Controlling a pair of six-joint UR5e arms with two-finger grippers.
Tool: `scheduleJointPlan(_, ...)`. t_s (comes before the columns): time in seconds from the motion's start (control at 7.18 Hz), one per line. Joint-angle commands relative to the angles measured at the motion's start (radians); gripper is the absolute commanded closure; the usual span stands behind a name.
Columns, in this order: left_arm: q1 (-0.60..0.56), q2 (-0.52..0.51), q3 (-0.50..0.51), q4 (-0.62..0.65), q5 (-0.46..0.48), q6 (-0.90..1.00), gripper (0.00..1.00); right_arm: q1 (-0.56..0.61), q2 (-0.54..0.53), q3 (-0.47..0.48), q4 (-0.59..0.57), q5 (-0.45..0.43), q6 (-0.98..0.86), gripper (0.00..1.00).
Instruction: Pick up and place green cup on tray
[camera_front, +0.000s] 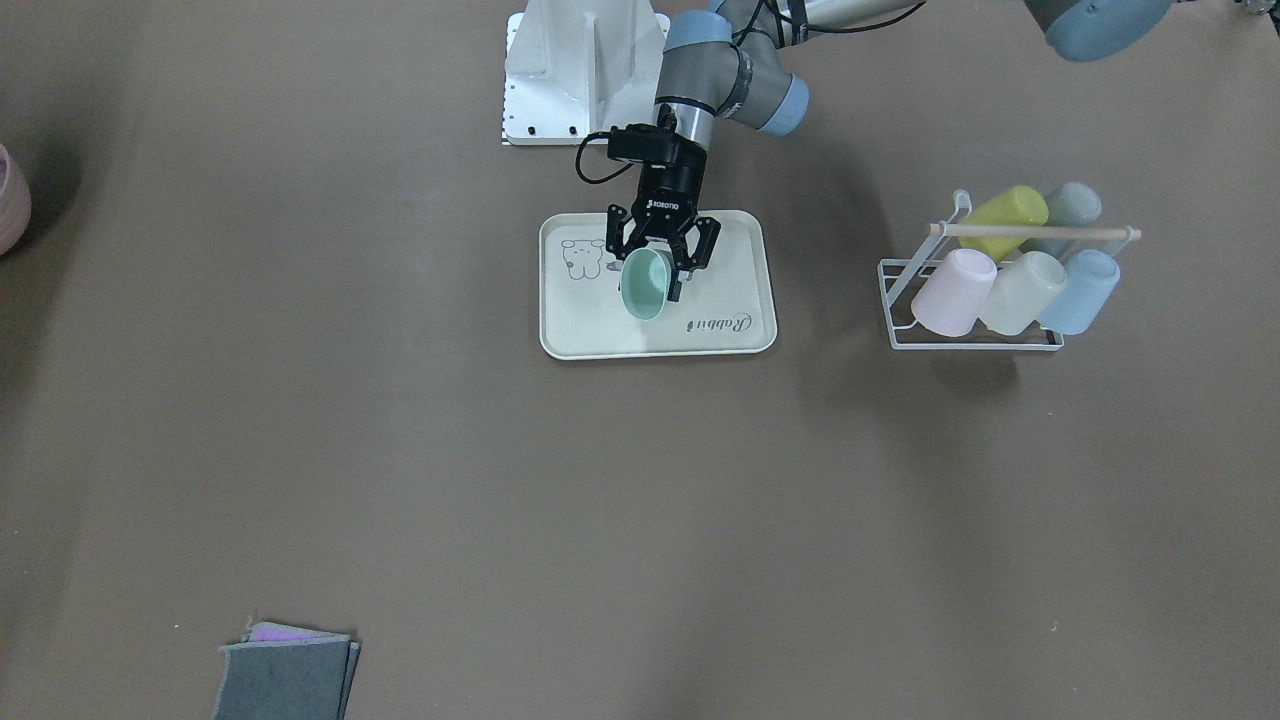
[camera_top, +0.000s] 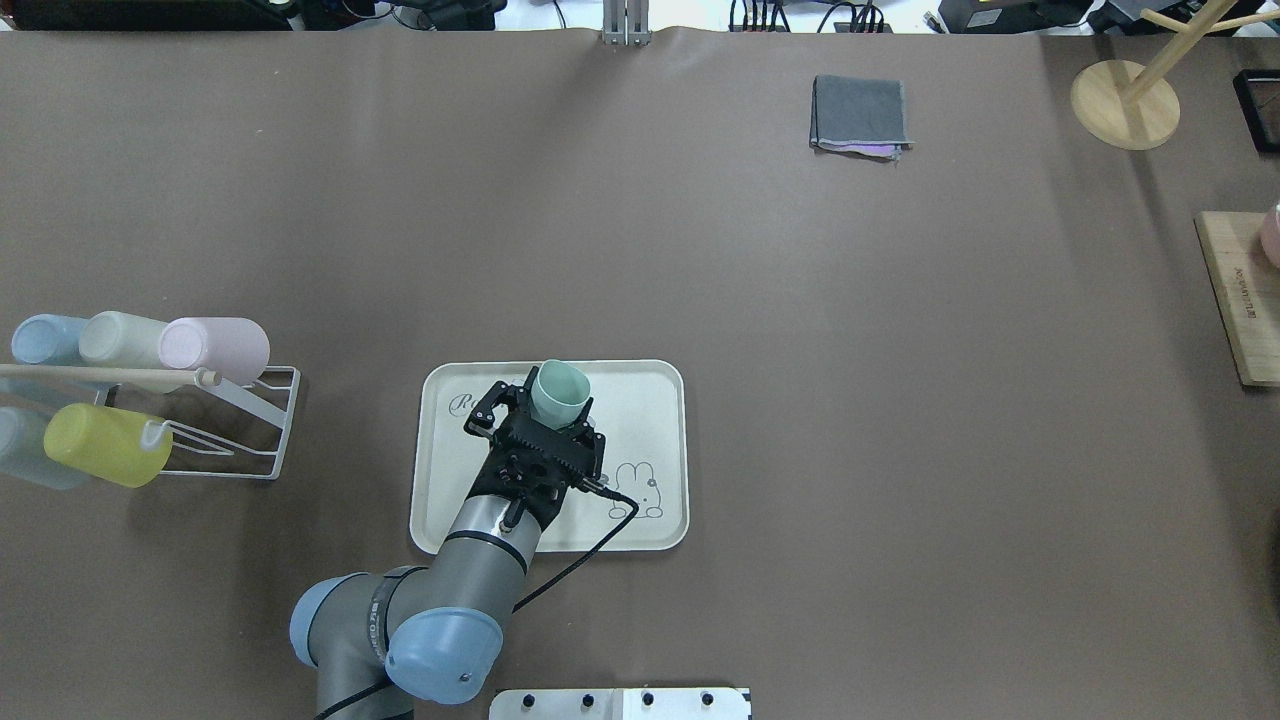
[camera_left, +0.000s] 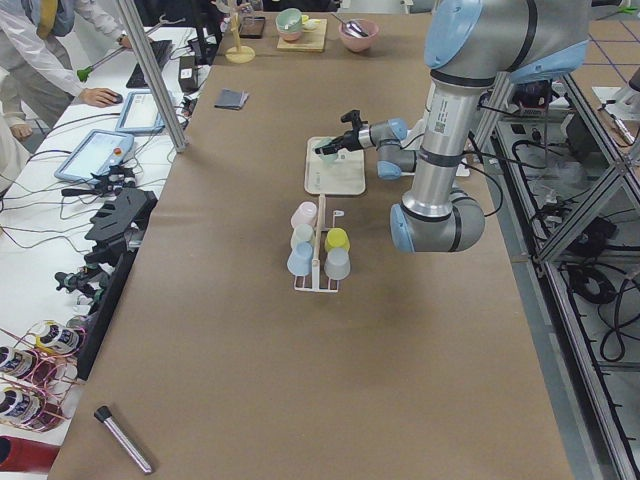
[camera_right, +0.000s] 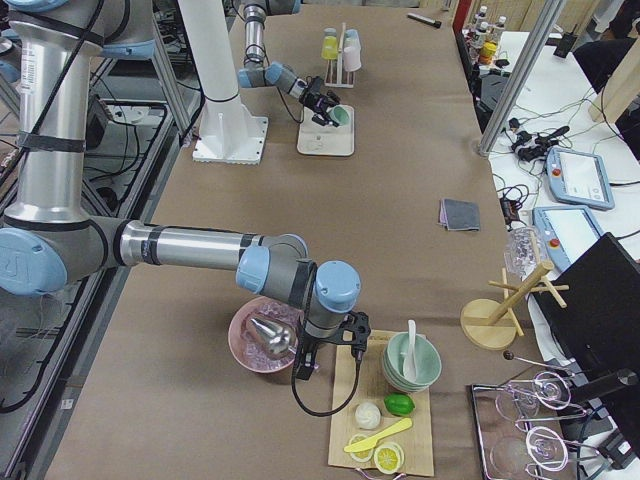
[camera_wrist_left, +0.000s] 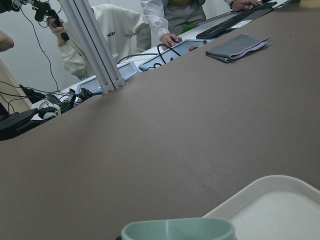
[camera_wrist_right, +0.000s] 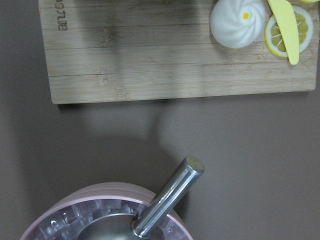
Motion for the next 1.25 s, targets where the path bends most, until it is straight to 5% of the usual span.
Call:
scheduleJointPlan(0.0,-0.003,-0.012,0.023,-0.023,0.000,0.000,0.35,0.005,0.000,0.001,0.000,0.000,-0.002,0.01)
scheduleJointPlan(1.11,0.004,-0.007,0.034,-0.085,-0.001,0.000,0.24,0.021,0.000,-0.013,0.037,0.004,-0.007,0.01)
